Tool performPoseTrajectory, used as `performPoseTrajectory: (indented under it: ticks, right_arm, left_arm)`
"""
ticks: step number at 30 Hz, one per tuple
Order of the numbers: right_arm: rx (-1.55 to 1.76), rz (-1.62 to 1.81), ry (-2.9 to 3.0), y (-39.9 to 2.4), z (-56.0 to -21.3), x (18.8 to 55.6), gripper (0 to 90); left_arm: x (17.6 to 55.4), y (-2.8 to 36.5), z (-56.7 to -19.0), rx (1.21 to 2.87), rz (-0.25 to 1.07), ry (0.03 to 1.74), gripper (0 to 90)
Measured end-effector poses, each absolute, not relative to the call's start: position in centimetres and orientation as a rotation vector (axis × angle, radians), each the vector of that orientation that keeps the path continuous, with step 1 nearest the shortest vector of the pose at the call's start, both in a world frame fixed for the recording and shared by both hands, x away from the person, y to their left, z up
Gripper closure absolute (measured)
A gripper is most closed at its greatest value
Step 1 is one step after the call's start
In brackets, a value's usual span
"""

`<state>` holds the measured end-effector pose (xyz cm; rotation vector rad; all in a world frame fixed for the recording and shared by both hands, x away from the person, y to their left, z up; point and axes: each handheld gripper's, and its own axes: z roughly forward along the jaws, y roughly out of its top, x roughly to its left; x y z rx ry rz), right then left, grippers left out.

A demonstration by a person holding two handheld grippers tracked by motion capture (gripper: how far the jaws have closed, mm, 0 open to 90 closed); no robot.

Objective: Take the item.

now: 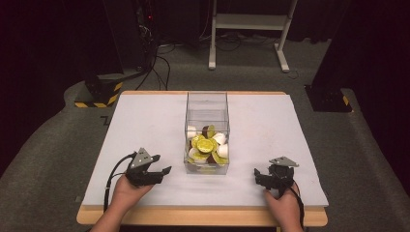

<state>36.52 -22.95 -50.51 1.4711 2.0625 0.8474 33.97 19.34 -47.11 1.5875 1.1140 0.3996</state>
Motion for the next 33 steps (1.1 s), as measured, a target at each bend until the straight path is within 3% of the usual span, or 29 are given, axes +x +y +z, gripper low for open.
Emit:
performPoseTrajectory:
  ticks: [33]
  right_arm:
    - [1.471,0.851,2.060,-23.0,-50.5,36.5,12.9]
  left_arm:
    - [34.4,17.7,-43.5,1.541,0.334,1.042,34.0]
